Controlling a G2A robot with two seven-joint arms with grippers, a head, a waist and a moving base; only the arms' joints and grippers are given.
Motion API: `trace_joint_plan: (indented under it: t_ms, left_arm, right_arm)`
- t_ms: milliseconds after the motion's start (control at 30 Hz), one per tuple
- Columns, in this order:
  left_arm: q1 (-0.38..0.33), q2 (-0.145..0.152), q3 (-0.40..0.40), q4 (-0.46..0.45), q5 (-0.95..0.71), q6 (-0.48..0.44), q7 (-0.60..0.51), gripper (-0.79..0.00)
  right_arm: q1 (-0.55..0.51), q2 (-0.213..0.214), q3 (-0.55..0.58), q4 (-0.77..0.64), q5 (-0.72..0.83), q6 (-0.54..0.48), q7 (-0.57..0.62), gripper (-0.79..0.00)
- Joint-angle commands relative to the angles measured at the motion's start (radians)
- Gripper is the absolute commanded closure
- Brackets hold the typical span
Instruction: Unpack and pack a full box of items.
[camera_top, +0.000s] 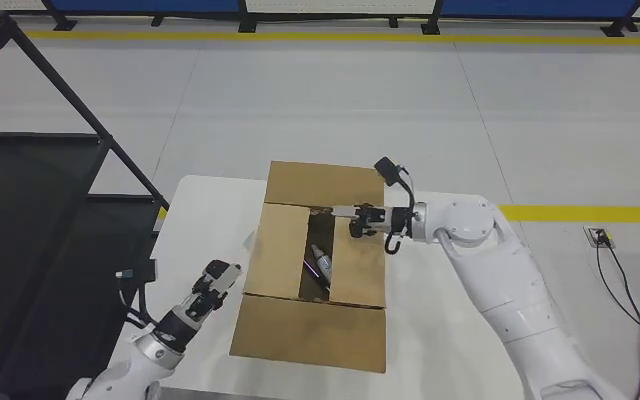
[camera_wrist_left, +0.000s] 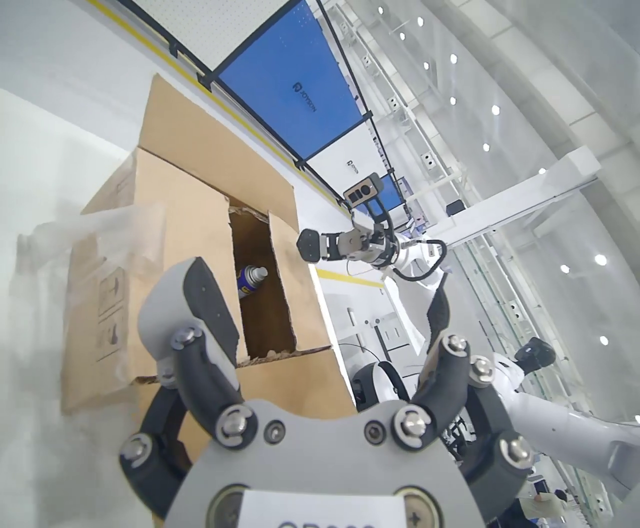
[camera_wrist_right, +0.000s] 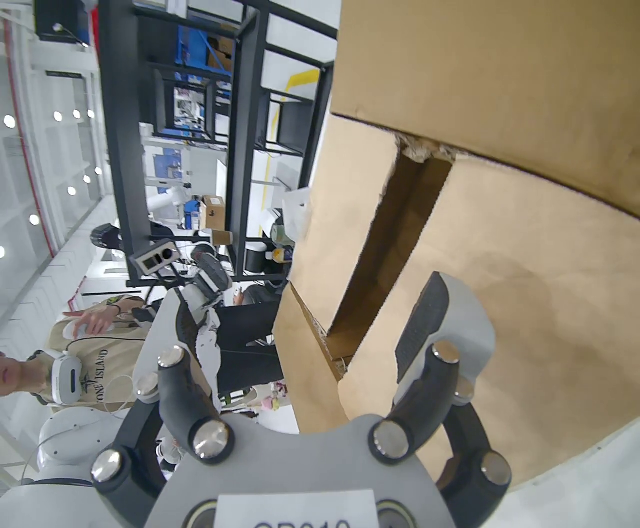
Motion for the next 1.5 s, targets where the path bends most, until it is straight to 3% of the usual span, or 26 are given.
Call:
trace_joint_plan:
  t_ms: [0,167,267,567,833,1133,1267,1467]
  left_arm:
    - [0.002,0.005,-0.027,0.027,-0.062,-0.012,-0.057,-0.785]
    - [0.014,0.018,-0.084,0.085,-0.181,-0.047,-0.183,-0.785]
    - [0.029,0.028,-0.126,0.091,-0.127,-0.054,-0.236,-0.785]
    - [0.034,0.031,-0.136,0.087,-0.084,-0.059,-0.233,-0.785]
    - [-0.022,0.023,-0.08,0.156,-0.129,0.141,-0.071,-0.785]
    - [-0.013,0.032,-0.114,0.224,-0.234,0.173,-0.128,-0.785]
    - [0.001,0.028,-0.141,0.238,-0.311,0.199,-0.04,-0.785]
    - [0.013,0.027,-0.142,0.231,-0.337,0.2,-0.036,-0.785]
  right_arm:
    - [0.001,0.0,0.014,0.017,0.022,-0.033,-0.036,-0.785]
    - [0.0,-0.001,0.029,0.046,0.056,-0.092,-0.092,-0.785]
    - [0.0,-0.001,0.029,0.046,0.056,-0.092,-0.092,-0.785]
    - [-0.023,-0.001,0.033,0.026,0.072,-0.103,-0.126,-0.785]
    - [-0.068,0.006,0.062,-0.025,0.121,-0.207,-0.145,-0.785]
    - [-0.086,0.005,0.072,-0.003,0.141,-0.268,-0.251,-0.785]
    - [-0.081,0.001,0.08,0.034,0.178,-0.302,-0.296,-0.785]
    - [-0.083,-0.001,0.082,0.041,0.186,-0.3,-0.317,-0.785]
